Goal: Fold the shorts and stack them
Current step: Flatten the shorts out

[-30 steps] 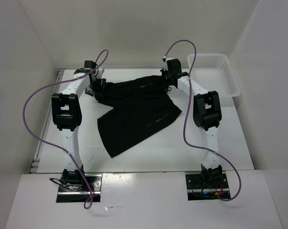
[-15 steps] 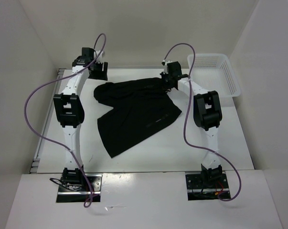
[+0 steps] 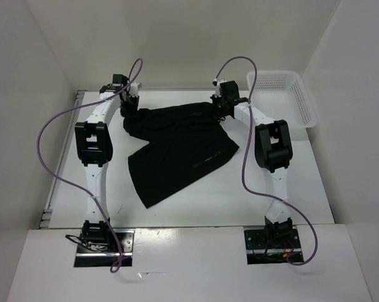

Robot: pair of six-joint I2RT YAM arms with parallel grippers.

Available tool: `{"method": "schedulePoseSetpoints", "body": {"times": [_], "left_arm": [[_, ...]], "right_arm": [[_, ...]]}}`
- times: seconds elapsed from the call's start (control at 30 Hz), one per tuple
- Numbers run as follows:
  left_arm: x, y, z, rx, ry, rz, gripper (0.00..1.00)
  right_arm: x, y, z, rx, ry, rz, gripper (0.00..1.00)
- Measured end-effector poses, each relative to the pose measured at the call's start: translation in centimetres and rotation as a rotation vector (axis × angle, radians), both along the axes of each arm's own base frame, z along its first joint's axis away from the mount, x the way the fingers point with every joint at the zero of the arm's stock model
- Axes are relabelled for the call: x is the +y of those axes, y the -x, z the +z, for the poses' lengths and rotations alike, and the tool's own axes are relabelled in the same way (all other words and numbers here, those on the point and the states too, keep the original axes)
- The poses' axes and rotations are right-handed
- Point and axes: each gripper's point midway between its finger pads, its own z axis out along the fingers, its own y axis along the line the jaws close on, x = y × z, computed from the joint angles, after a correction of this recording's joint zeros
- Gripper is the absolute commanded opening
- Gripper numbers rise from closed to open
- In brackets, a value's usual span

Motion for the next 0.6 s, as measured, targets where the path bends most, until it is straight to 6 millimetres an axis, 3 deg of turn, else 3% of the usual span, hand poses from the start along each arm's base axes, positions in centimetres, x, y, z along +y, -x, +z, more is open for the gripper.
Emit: {"method": "schedulePoseSetpoints", "body": {"times": [0.13,0.23,0.33,0.4,0.57,0.6], "left_arm": [[-1.1,-0.2,-1.0,0.012,0.002,-0.023,0.0],[-1.4,-1.0,0.3,-0.02,-0.003,-0.026,0.0],[-0.8,-3.3,4.2,-0.134,0.003,-0.016,0.0],[0.3,-4.6,7.8,-0.227,0.01,0.001,0.0],[2.2,-4.1,14.5,-0.343,0.051,0.01,0.0],[2.2,-3.6,15.3,-0.35,0.061,0.007,0.1]], "right_arm": [[-0.1,0.4,0.2,0.001,0.005,0.014,0.0],[-0.5,0.9,1.0,-0.003,0.012,0.019,0.0],[-1.4,0.8,2.9,-0.032,0.015,0.013,0.0],[-2.5,0.8,4.7,-0.062,0.015,0.0,0.0],[-4.4,2.1,7.1,-0.09,0.015,-0.015,0.0],[-4.5,2.5,7.1,-0.088,0.015,-0.012,0.0]]}}
